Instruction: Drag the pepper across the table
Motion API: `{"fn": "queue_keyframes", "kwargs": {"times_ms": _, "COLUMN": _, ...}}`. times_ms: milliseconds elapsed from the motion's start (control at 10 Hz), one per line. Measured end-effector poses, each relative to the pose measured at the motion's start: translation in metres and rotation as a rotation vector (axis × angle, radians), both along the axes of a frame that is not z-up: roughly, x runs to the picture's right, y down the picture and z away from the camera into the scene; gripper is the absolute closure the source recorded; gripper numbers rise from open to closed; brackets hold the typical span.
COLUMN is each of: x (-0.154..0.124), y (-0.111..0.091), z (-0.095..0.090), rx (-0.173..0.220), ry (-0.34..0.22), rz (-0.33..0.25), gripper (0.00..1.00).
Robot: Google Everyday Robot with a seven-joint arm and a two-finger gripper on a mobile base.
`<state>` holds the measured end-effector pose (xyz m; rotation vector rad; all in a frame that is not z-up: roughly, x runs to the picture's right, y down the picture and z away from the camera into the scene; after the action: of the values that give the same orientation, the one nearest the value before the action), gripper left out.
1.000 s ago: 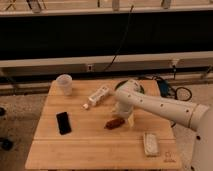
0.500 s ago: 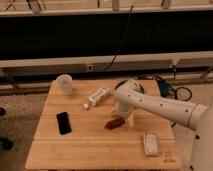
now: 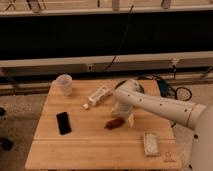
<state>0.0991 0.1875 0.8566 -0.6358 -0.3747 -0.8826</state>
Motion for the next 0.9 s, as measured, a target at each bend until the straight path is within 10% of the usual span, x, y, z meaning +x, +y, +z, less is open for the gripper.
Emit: {"fn": "queue_keyframes", "kwargs": {"times_ms": 900, "x": -0.0016, "y": 0.001, "z": 0.0036, "rx": -0.003, "ry": -0.04, "rz": -0.043, "gripper": 0.2}}
